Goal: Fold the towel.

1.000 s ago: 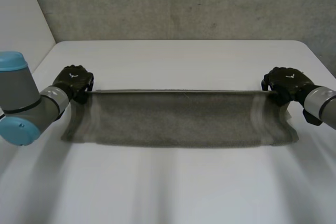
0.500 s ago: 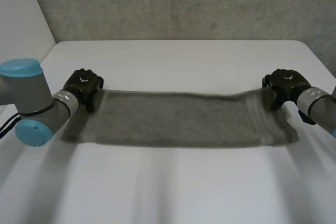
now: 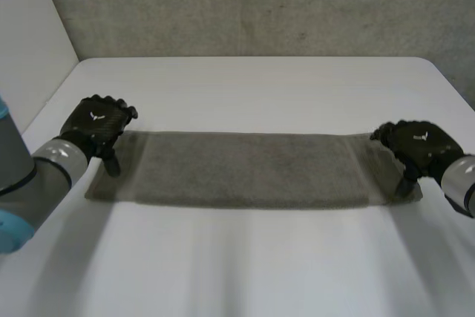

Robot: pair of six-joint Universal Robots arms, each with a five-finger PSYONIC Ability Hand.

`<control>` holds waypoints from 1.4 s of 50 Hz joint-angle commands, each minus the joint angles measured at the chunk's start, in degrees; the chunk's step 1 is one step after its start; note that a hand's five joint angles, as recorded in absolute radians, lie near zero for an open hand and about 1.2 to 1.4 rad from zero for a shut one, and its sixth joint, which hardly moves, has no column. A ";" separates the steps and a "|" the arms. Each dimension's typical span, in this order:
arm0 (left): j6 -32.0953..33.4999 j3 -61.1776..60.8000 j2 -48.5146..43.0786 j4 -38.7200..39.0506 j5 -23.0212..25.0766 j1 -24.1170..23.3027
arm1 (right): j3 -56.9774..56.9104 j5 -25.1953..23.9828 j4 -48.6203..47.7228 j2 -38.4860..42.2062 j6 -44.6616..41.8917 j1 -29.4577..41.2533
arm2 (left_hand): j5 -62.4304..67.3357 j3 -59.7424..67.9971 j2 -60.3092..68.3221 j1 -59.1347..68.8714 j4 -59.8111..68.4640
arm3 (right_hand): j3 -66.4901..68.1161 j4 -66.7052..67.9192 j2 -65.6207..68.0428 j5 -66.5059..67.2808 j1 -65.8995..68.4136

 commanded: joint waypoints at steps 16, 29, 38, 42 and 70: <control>-4.52 -7.16 4.54 3.98 0.12 -0.20 | 4.29 -2.09 -9.95 7.24 -3.56 -3.67 | -2.56 -2.93 -3.74 -4.04 -3.36 | -2.44 -4.37 32.02 32.59 31.91; -4.61 -7.42 4.36 4.15 0.12 -0.20 | 4.03 -5.17 -10.14 7.69 -3.73 -4.80 | -2.56 -2.93 -3.74 -4.04 -3.36 | -2.44 -4.37 65.68 66.26 65.57; -4.53 -7.33 4.36 4.15 0.03 0.15 | 2.54 -6.13 -8.47 4.61 -10.66 -18.49 | -2.56 -2.93 -3.74 -4.04 -3.36 | -2.44 -4.37 65.68 66.26 65.57; -4.61 -7.42 4.45 4.15 0.03 0.24 | -0.89 -7.19 -7.32 4.00 -12.96 -23.44 | -2.56 -2.93 -3.74 -4.04 -3.36 | -2.44 -4.37 65.68 66.26 65.57; -4.70 -7.69 4.27 4.33 -0.05 0.24 | -22.86 4.57 -7.31 7.13 4.00 29.86 | -2.56 -2.93 -3.74 -4.04 -3.36 | -2.44 -4.37 65.68 66.26 65.57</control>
